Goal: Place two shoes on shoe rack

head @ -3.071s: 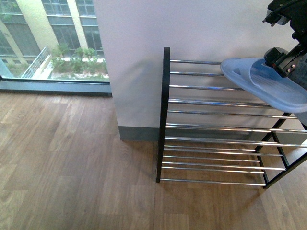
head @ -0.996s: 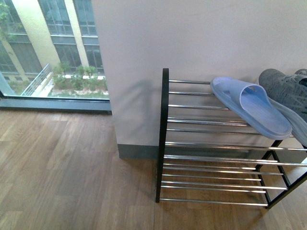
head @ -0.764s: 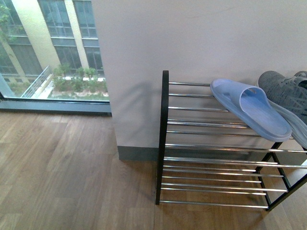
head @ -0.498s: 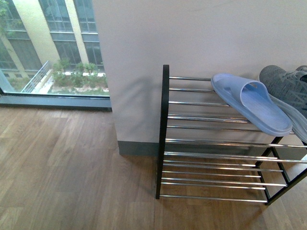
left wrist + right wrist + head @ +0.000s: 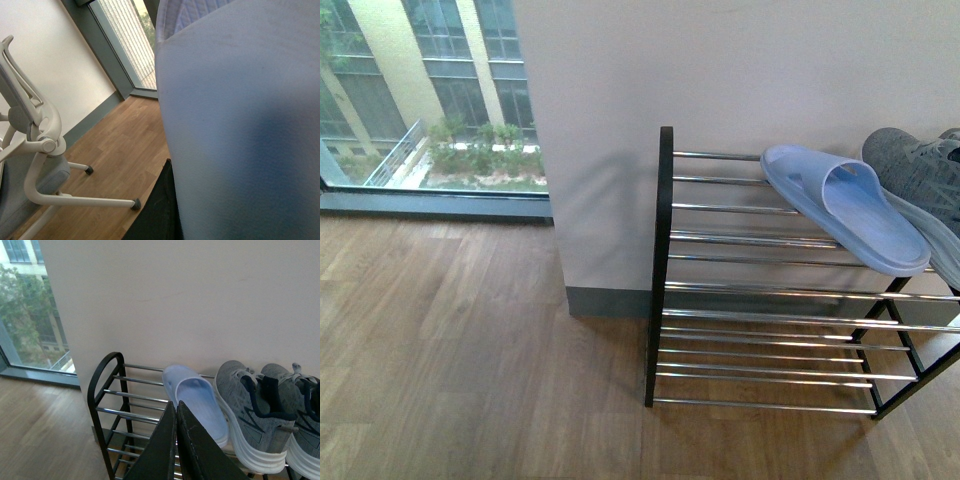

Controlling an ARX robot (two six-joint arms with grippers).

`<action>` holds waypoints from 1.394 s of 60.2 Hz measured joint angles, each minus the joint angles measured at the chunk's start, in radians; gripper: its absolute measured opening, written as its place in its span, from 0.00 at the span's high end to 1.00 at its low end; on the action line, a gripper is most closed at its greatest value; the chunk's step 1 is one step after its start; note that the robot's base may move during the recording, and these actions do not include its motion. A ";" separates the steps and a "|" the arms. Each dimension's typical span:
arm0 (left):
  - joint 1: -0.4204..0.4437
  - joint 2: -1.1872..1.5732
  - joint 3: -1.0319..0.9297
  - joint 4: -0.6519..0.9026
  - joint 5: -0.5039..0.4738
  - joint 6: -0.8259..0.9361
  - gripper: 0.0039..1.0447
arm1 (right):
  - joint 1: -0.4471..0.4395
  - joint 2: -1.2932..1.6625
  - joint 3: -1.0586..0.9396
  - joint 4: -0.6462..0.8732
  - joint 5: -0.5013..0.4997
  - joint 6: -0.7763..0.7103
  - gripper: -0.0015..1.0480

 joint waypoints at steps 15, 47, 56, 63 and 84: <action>0.000 0.000 0.000 0.000 0.000 0.000 0.98 | 0.000 -0.129 0.000 -0.121 0.000 0.000 0.98; 0.000 0.000 0.000 0.000 0.000 0.000 0.98 | 0.000 -0.313 0.000 -0.301 0.000 0.000 0.98; 0.000 0.000 0.000 0.000 0.000 0.000 0.98 | 0.000 -0.349 0.000 -0.337 0.000 0.000 0.98; 0.000 0.000 0.000 0.000 0.000 0.000 0.98 | 0.000 -0.393 0.000 -0.385 0.000 0.000 0.98; 0.000 0.000 0.000 0.000 0.000 0.000 0.98 | 0.002 -0.538 0.000 -0.532 0.000 0.000 0.98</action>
